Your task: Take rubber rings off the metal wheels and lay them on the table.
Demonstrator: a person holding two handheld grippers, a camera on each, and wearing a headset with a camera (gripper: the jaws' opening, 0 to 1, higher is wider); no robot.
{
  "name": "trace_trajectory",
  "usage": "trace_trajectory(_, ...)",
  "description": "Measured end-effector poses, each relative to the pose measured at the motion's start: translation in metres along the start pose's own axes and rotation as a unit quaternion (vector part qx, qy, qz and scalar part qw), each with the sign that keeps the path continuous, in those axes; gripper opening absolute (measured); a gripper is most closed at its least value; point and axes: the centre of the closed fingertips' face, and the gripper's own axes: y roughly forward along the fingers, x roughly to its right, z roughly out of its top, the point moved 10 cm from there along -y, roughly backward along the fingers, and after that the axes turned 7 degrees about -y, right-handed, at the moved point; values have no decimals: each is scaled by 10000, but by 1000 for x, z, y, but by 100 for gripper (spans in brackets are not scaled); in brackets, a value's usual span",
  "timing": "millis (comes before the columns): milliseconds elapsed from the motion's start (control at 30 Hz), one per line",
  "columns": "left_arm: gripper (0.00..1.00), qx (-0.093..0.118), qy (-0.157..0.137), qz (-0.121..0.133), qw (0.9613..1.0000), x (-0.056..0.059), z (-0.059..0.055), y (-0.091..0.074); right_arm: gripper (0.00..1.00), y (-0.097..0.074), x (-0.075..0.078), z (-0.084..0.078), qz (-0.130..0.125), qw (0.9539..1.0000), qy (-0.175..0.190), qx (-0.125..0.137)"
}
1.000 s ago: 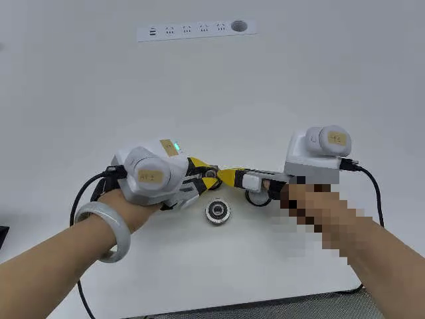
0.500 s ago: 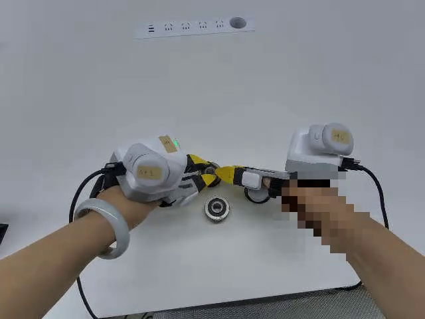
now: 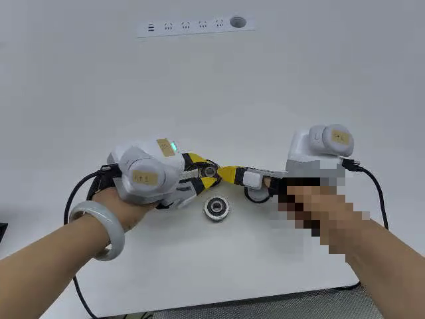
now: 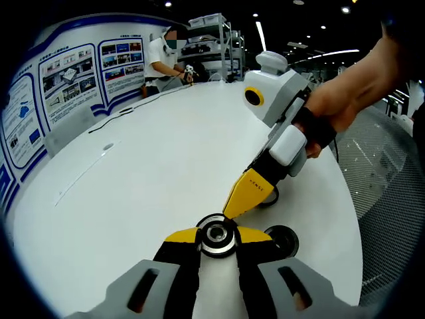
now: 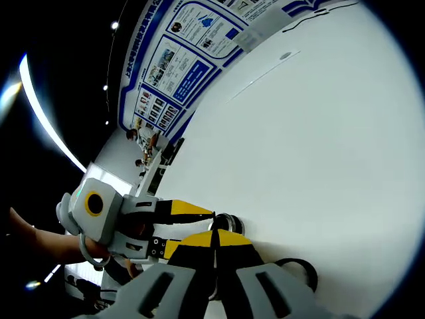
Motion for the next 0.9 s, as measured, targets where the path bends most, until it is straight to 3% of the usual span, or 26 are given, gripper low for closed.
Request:
trace_trajectory(67, 28, 94, -49, 25, 9999, -2, 1, -3, 2, 0, 0, 0, 3, 10000, 6, 4)
trace_trajectory(400, 33, 130, -135, 155, 9997, -9, -7, -16, 2, 1, 0, 2, 32, 10000, -4, 2)
trace_trajectory(900, 48, 239, -233, 188, 9993, -7, -16, -29, 2, -9, -9, 2, 21, 10000, -46, 38)
